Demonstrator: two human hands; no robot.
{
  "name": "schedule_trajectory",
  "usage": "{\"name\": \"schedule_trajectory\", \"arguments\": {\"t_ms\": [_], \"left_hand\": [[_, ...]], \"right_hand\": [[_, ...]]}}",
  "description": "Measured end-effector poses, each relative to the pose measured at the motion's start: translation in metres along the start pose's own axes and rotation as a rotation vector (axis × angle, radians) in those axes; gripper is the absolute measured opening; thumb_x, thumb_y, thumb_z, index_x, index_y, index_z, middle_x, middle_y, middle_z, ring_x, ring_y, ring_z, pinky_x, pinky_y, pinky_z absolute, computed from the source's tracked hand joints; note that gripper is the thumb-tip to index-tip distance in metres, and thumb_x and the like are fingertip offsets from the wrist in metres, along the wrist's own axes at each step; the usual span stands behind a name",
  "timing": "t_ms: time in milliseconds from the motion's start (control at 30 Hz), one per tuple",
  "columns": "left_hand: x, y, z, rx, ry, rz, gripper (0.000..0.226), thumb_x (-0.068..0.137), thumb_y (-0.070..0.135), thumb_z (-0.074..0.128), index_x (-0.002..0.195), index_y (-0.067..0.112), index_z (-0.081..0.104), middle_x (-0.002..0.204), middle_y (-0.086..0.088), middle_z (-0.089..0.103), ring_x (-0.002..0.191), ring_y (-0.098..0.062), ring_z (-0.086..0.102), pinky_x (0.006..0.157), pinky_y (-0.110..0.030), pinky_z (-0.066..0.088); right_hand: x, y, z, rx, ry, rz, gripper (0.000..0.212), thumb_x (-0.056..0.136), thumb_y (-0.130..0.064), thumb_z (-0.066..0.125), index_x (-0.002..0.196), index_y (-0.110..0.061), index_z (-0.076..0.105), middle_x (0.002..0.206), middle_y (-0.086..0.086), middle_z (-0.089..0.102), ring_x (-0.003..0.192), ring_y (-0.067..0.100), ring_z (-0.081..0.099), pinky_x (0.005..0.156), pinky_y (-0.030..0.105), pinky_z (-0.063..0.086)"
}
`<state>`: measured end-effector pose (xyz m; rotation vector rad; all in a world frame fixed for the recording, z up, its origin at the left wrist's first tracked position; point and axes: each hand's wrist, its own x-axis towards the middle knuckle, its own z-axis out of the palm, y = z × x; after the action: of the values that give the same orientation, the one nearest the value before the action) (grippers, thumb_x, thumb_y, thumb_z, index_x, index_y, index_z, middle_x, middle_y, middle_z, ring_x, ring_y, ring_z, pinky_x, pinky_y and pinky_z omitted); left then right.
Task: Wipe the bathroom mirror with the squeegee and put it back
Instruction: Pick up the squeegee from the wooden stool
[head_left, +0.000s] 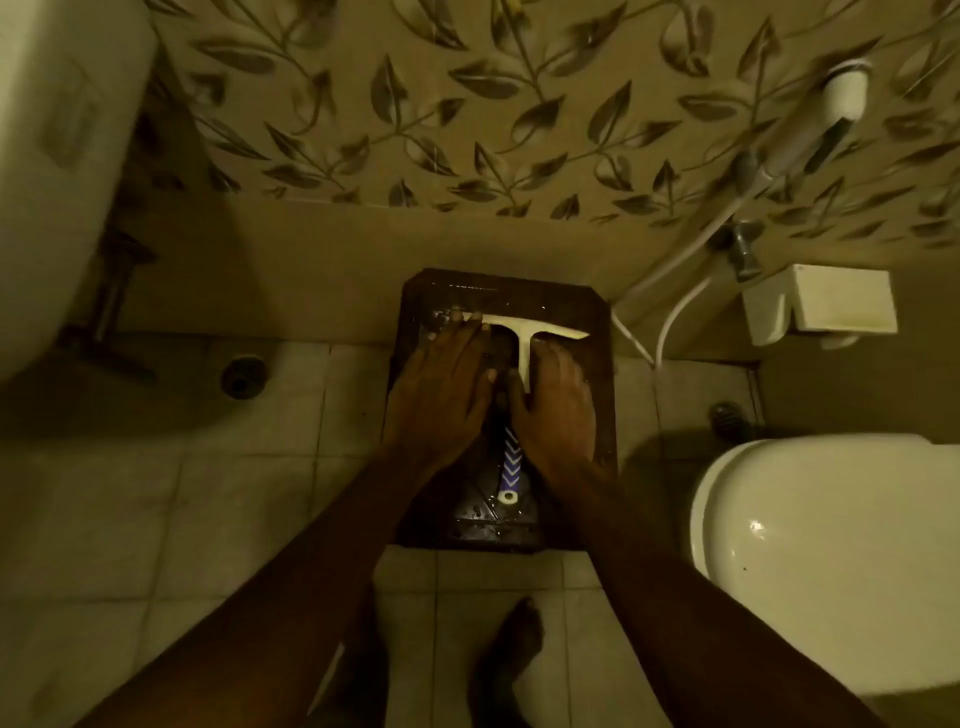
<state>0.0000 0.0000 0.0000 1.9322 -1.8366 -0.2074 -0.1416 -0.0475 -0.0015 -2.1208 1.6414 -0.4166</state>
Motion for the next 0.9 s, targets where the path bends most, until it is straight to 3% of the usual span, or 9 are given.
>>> {"name": "schedule_trajectory", "arguments": {"t_ms": [67,133,233,433,567,700,800,900], "left_hand": [[0.004,-0.004,0.004,0.037,-0.025,-0.018,0.049,0.099,0.032,0.034,0.143,0.010,0.037,0.152,-0.006,0.035,0.145,-0.016,0.022,0.116,-0.032,0.015],[0.004,-0.005,0.009,0.067,-0.063,-0.031,0.049,0.099,0.032,0.035,0.144,0.011,0.037,0.153,-0.006,0.035,0.145,-0.017,0.023,0.116,-0.032,0.015],[0.005,-0.001,0.006,0.067,-0.069,-0.038,0.050,0.099,0.033,0.033,0.144,0.011,0.036,0.153,-0.006,0.035,0.144,-0.017,0.023,0.115,-0.032,0.014],[0.010,0.027,-0.048,0.028,-0.020,-0.072,0.050,0.099,0.034,0.031,0.143,0.011,0.037,0.152,-0.007,0.036,0.144,-0.019,0.024,0.117,-0.037,0.020],[-0.002,0.058,-0.119,0.052,0.057,-0.113,0.048,0.099,0.028,0.040,0.144,0.012,0.036,0.153,-0.005,0.035,0.145,-0.014,0.018,0.116,-0.030,0.011],[-0.016,0.082,-0.197,0.046,0.143,-0.168,0.048,0.099,0.030,0.040,0.144,0.012,0.036,0.152,-0.005,0.035,0.145,-0.017,0.022,0.115,-0.035,0.016],[-0.026,0.090,-0.253,0.108,0.249,-0.174,0.048,0.099,0.034,0.039,0.141,0.011,0.040,0.148,-0.008,0.042,0.141,-0.020,0.032,0.113,-0.036,0.023],[-0.041,0.083,-0.305,0.127,0.319,-0.164,0.049,0.099,0.035,0.039,0.142,0.013,0.038,0.150,-0.005,0.039,0.143,-0.017,0.028,0.116,-0.036,0.022]], "right_hand": [[0.004,0.002,0.006,0.043,-0.024,0.082,0.050,0.089,-0.046,0.050,0.129,-0.016,0.049,0.121,0.003,0.060,0.109,0.018,0.057,0.087,0.032,0.049],[0.005,0.001,0.007,0.102,-0.155,0.227,0.041,0.093,-0.044,0.051,0.121,-0.014,0.052,0.100,0.002,0.064,0.088,0.019,0.062,0.071,0.032,0.051],[0.006,-0.006,0.005,0.260,-0.222,0.341,0.030,0.099,-0.033,0.049,0.101,-0.005,0.059,0.074,-0.004,0.055,0.063,0.011,0.055,0.052,0.019,0.038],[-0.003,-0.046,-0.049,0.545,0.002,0.376,0.017,0.096,-0.024,0.052,0.097,-0.008,0.059,0.085,0.002,0.064,0.067,0.005,0.057,0.056,0.018,0.044],[-0.020,-0.086,-0.115,0.590,0.026,0.311,0.019,0.096,-0.025,0.053,0.095,-0.007,0.058,0.080,0.008,0.064,0.067,0.018,0.060,0.058,0.033,0.048],[-0.045,-0.135,-0.177,0.641,0.046,0.222,0.015,0.096,-0.023,0.054,0.096,-0.009,0.058,0.074,-0.001,0.059,0.062,0.007,0.056,0.054,0.019,0.044],[-0.062,-0.175,-0.208,0.730,0.061,0.188,0.014,0.095,-0.022,0.057,0.098,-0.009,0.061,0.082,0.000,0.064,0.069,0.005,0.059,0.057,0.017,0.045],[-0.078,-0.218,-0.223,0.809,0.068,0.145,0.012,0.095,-0.023,0.057,0.097,-0.011,0.060,0.080,-0.001,0.062,0.068,0.010,0.059,0.058,0.020,0.048]]}}
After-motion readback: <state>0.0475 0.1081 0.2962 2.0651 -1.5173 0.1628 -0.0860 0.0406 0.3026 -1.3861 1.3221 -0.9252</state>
